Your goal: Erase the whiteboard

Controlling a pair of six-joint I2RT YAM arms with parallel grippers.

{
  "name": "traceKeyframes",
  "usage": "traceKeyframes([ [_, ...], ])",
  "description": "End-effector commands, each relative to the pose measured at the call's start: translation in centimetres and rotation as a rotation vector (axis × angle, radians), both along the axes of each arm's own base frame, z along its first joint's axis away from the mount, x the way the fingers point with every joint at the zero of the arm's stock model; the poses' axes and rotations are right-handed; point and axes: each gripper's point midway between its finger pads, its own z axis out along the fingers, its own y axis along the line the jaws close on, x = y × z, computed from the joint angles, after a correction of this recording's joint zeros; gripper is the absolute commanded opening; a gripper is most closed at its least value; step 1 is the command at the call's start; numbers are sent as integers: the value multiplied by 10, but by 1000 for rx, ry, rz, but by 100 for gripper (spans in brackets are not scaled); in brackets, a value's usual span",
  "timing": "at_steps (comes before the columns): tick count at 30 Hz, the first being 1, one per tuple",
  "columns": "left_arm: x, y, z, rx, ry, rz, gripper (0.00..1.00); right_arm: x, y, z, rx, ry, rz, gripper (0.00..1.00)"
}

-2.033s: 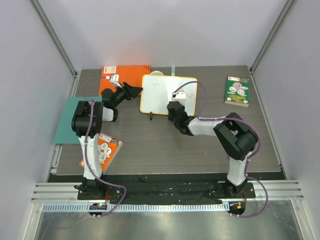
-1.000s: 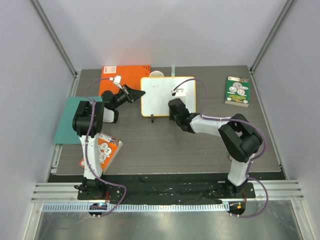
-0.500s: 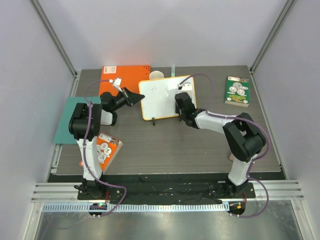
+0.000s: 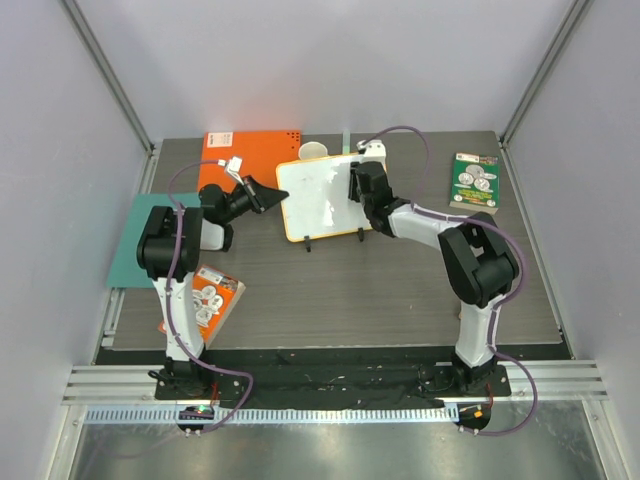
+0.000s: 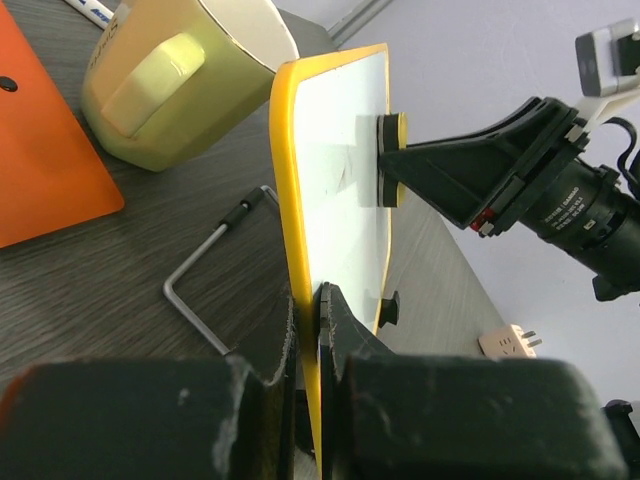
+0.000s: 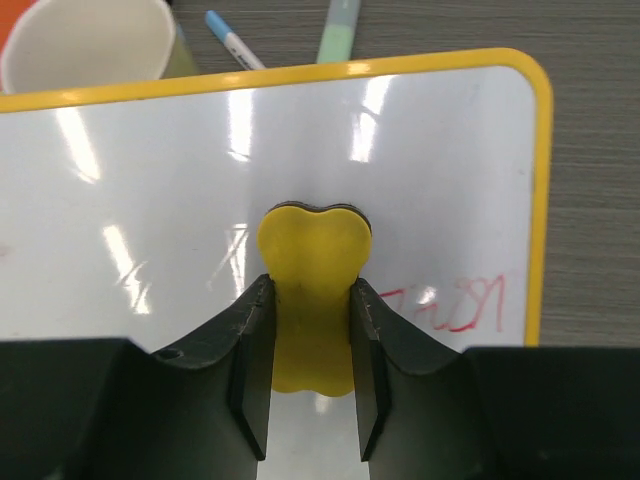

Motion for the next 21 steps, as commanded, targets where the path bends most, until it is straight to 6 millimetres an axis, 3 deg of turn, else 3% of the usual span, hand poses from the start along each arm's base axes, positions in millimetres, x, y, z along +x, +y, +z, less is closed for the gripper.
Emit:
traceKeyframes([
  [1,0,4,-2,49,-83,-5,0,-1,48,12,5,-26,124,1],
  [4,-1,3,-2,50,-81,-7,0,0,55,-2,5,0,118,1],
  [8,-1,4,-2,52,-83,-2,0,10,38,-12,0,29,46,1],
  [14,-1,5,-1,52,-86,3,0,21,-12,-18,-9,72,-87,1],
  [21,0,5,-2,52,-82,4,0,9,-64,-39,-43,130,-226,1],
])
